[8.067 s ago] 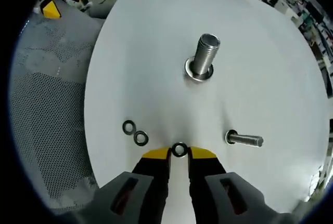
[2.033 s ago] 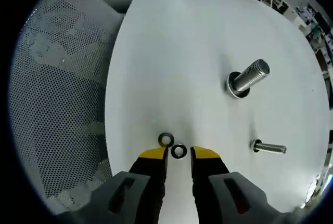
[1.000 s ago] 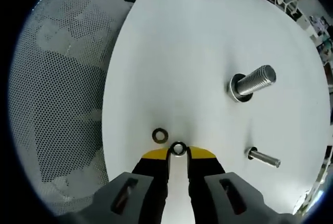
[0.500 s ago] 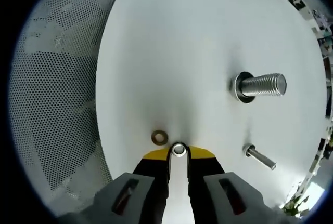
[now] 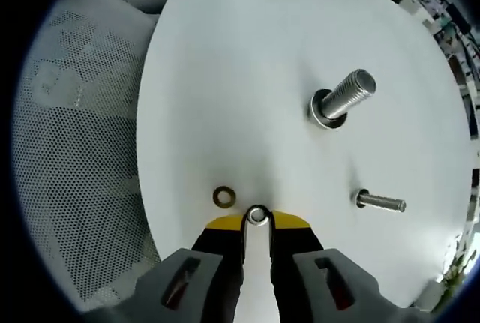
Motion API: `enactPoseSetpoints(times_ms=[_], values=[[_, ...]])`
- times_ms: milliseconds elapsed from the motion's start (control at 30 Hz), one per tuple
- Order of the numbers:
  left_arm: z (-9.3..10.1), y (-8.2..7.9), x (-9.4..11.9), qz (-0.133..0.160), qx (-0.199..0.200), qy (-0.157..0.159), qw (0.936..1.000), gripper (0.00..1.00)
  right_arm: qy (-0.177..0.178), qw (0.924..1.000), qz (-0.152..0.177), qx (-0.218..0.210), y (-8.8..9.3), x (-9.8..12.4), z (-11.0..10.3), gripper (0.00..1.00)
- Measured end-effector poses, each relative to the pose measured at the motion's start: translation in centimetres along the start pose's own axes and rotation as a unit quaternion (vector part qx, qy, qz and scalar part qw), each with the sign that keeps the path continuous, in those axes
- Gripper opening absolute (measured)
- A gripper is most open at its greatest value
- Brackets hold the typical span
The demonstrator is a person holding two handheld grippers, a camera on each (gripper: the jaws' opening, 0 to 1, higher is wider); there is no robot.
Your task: Place the washer onto the threaded stud by aligning its center hole with the stud, sliding it down to the base, and recovering from edge contact or off-axis alignment until the washer reaches the visible bottom stop.
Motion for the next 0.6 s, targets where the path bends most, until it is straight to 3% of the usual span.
enactPoseSetpoints(times_ms=[267, 600], values=[[0.0, 0.0, 0.0, -0.001, -0.001, 0.001, 1.0, 0.17, 0.008, 0.994, 0.023, -0.107, 1.4, 0.9, 2.6, 0.13], [0.1, 0.1, 0.0, -0.005, -0.002, 0.002, 1.0, 0.17, 0.041, 0.9884, 0.048, -0.138, 2.2, 2.3, 5.7, 0.13]])
Point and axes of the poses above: the point that each gripper's makers call its tool centre point, and the gripper's own axes: x roughly backward along the fingers, z roughly to its right, y roughly out of its underside, the point moved 6 cm from there along x, roughly backward along the fingers, and after that the axes turned 12 degrees about y, right-handed, at the moved point
